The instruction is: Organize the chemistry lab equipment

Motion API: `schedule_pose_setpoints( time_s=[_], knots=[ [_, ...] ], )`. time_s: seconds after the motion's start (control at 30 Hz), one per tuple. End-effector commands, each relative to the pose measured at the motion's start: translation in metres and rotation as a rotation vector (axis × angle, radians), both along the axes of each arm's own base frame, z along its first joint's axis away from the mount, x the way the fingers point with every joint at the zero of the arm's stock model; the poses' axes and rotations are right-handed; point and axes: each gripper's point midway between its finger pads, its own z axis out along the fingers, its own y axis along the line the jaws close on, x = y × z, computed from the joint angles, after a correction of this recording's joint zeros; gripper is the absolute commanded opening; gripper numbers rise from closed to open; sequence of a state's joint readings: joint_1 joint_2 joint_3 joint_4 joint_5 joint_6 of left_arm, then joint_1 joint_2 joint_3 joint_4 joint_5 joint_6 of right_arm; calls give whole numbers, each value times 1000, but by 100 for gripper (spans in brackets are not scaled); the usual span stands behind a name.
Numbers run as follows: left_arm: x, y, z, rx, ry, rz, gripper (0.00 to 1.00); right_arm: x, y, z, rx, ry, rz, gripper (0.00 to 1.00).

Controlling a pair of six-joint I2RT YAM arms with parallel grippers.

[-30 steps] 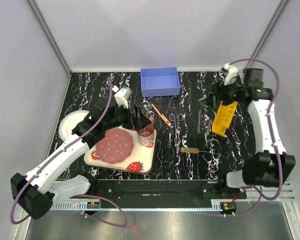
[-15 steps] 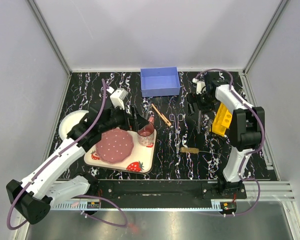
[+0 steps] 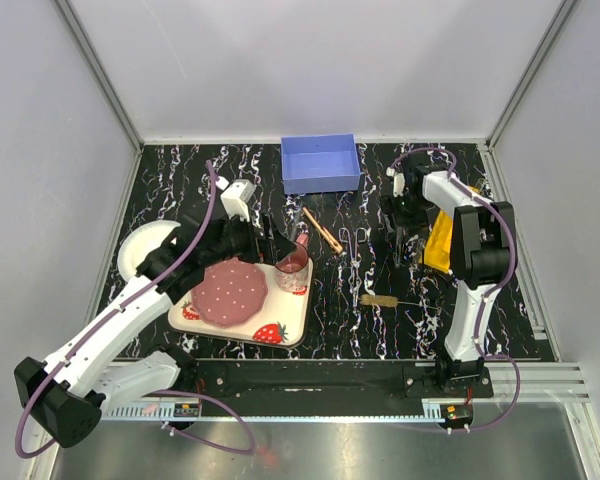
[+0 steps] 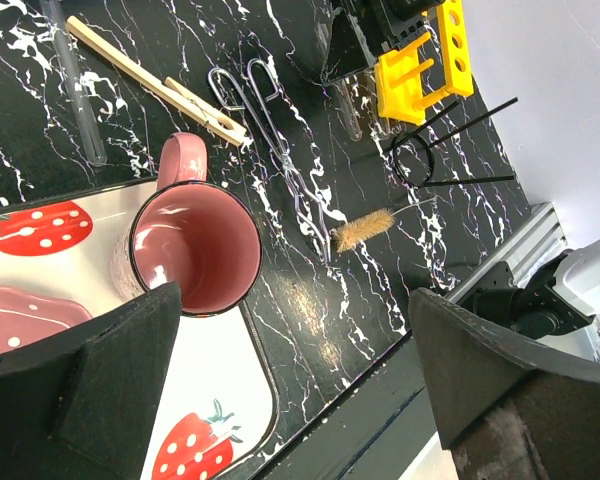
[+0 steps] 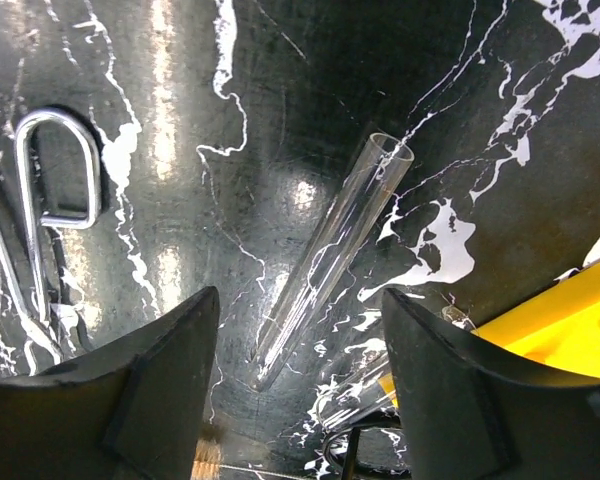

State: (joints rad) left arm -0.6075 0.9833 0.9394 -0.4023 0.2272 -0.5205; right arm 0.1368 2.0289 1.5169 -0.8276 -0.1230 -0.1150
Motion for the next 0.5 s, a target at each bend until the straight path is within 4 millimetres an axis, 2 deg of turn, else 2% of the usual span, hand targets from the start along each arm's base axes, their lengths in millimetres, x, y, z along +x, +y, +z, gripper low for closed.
schedule_pose_setpoints(
  time_s=[0.0, 0.17, 0.47],
  knots=[
    [5, 1, 4, -9, -34, 13, 99, 20, -2, 2, -28, -51, -22, 69],
    [5, 1, 4, -16, -36, 15, 99, 19, 0, -5, -17, -31, -32, 55],
    [3, -3, 6, -47, -32, 4, 99, 15, -3, -19, -30, 1, -46, 44]
  ],
)
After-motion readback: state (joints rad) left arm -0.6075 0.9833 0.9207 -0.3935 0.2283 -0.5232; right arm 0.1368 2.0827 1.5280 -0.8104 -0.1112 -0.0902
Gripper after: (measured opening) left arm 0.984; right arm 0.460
